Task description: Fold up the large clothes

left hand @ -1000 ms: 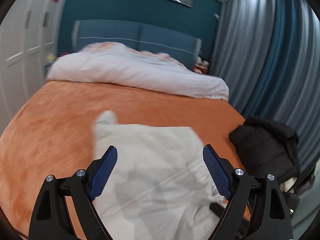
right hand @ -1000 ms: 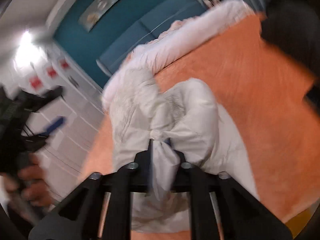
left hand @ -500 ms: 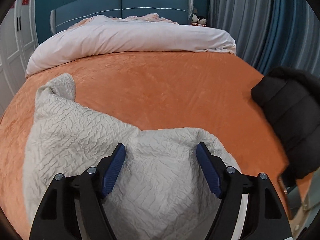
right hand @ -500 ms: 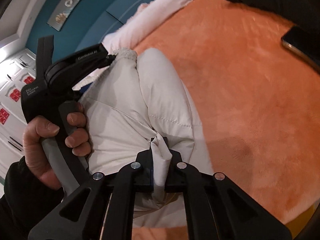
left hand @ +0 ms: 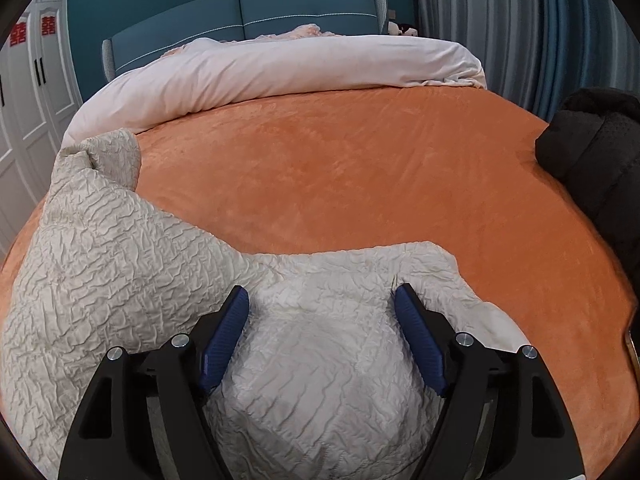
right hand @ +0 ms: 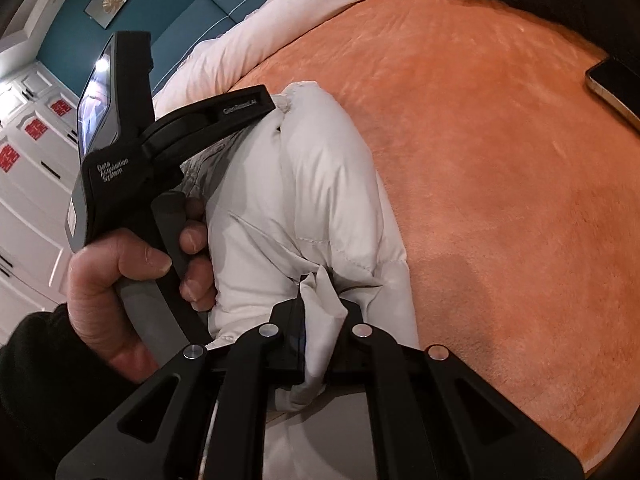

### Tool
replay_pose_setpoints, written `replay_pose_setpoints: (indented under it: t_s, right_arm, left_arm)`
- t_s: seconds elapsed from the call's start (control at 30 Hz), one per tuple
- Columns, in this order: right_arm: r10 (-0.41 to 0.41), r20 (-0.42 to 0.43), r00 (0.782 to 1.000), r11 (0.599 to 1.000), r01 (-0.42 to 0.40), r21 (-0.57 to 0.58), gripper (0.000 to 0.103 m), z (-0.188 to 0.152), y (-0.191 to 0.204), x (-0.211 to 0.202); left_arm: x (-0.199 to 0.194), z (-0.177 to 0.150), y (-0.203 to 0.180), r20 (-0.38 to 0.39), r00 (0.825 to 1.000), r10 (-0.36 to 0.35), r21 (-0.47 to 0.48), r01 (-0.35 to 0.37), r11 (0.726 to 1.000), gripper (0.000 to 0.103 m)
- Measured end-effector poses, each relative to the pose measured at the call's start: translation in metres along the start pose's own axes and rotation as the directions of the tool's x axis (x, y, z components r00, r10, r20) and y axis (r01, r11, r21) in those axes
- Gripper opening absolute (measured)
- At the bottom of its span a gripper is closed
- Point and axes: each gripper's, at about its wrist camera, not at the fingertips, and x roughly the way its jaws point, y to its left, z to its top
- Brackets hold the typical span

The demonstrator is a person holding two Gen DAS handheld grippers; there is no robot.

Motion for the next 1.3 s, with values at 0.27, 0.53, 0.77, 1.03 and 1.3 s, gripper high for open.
replay_pose_setpoints:
  t_s: [0.27,0.53,0.77,1.03,1.3]
  right_arm:
    - [0.090,0.038,0.995,0.994,-0.092,0.060,0.011,-0.005,-0.014,-0.033]
    - [0.013,0.180,0.984,0.995,0.005,-0.096,0.020,0.018,0.036,-0.097]
    - [-0.101,0.217,0.971,0.914,0.177,-0.365,0.020,0.070,0.103,-0.050]
    - [-0.207,0.202,0.957,0.866,0.275,-0.418,0.020,0.093,0.100,0.027]
    - [-0.180,0.189,0.965,0.903,0.238,-0.356,0.018,0.080,0.070,0.055]
  left_arm:
    - [-0.080,0.010,0.021,0.016,0.999,0.044,-0.016,-0.044,0.999,0.077]
    - [-0.184,-0.037,0.112,0.004,0.996,0.084,-0.160,-0.083,0.984,0.084]
    - [-0.162,-0.058,0.140,-0.093,0.989,0.111,-0.249,-0.131,0.960,0.083]
    - [-0.140,-0.064,0.136,-0.125,0.988,0.089,-0.283,-0.122,0.951,0.087]
    - [-0.118,-0.063,0.136,-0.122,0.991,0.053,-0.315,-0.089,0.945,0.098]
